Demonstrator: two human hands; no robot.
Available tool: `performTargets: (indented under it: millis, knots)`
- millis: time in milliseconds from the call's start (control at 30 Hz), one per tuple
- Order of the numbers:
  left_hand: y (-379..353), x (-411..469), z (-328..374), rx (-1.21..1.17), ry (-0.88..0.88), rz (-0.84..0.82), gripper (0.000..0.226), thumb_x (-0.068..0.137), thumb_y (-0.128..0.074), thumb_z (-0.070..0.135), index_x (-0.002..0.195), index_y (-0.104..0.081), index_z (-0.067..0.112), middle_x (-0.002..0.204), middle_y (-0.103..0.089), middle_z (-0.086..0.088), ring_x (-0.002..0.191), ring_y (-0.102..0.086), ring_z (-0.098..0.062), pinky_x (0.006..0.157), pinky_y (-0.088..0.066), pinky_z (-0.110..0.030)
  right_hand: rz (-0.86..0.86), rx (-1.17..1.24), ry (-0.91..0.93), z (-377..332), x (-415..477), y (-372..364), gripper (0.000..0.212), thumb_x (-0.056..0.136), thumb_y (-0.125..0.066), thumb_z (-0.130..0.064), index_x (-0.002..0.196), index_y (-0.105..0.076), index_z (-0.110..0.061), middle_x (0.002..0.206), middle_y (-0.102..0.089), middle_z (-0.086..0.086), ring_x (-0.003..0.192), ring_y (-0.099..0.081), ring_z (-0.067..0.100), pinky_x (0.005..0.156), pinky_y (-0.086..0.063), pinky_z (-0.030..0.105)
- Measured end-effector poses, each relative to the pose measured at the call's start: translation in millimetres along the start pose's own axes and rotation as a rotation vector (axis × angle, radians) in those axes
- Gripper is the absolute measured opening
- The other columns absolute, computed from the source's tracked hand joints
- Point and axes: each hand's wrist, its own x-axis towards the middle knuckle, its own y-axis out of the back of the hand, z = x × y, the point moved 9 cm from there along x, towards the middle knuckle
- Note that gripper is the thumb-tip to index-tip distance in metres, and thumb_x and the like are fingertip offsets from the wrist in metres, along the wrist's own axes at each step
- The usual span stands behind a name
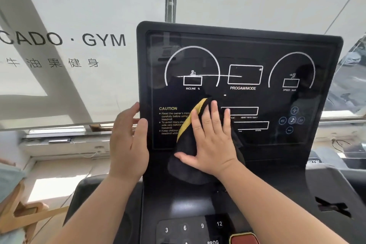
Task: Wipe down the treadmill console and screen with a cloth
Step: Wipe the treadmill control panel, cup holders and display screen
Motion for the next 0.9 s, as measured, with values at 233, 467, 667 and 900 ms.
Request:
performTargets:
  millis: [233, 467, 667, 900]
  knots:
    - [10.1, 11.1, -6.8, -0.103, 0.027, -0.058, 0.06, 0.094, -0.028, 0.05, 0.132, -0.064, 0.023, 0.127, -0.064, 0.015, 0.118, -0.06, -0.013, 0.1, -0.049, -0.051, 0.05, 0.032, -0.305, 75.1, 97.3, 64.3, 0.125, 0.081, -0.016, -0.095, 0.163, -0.004, -0.002, 0.167, -0.008, 0.034, 0.156, 0.005, 0.051, 0.121, 0.002, 0.073]
    - [11.7, 17.2, -15.7, -0.234, 0.092, -0.109, 0.063, 0.093, -0.022, 0.061, 0.125, -0.067, 0.03, 0.123, -0.069, 0.007, 0.105, -0.065, -0.014, 0.087, -0.052, -0.044, 0.092, -0.033, 0.027, -13.0, 147.2, 76.3, 0.113, 0.086, -0.034, -0.086, 0.165, -0.008, -0.009, 0.17, -0.008, 0.027, 0.158, -0.001, 0.046, 0.123, -0.002, 0.069]
    - [12.6, 23.5, -14.2, -0.28, 0.038, -0.171, 0.085, 0.086, -0.024, 0.087, 0.127, -0.066, 0.025, 0.128, -0.068, -0.003, 0.106, -0.065, -0.026, 0.086, -0.051, -0.05, 0.029, -0.065, 0.434, -66.0, 61.5, 21.4, 0.105, 0.087, -0.045, -0.078, 0.165, -0.011, -0.016, 0.173, -0.004, 0.016, 0.16, 0.003, 0.035, 0.127, 0.004, 0.059]
    - [6.3, 12.8, -11.6, -0.299, 0.076, -0.249, 0.094, 0.079, -0.025, 0.093, 0.135, -0.061, 0.027, 0.137, -0.06, 0.003, 0.119, -0.061, -0.018, 0.09, -0.055, -0.047, 0.108, -0.115, 0.197, 33.1, 56.0, 37.4, 0.11, 0.086, -0.048, -0.083, 0.164, -0.017, -0.011, 0.166, -0.026, 0.025, 0.157, -0.012, 0.045, 0.127, -0.004, 0.062]
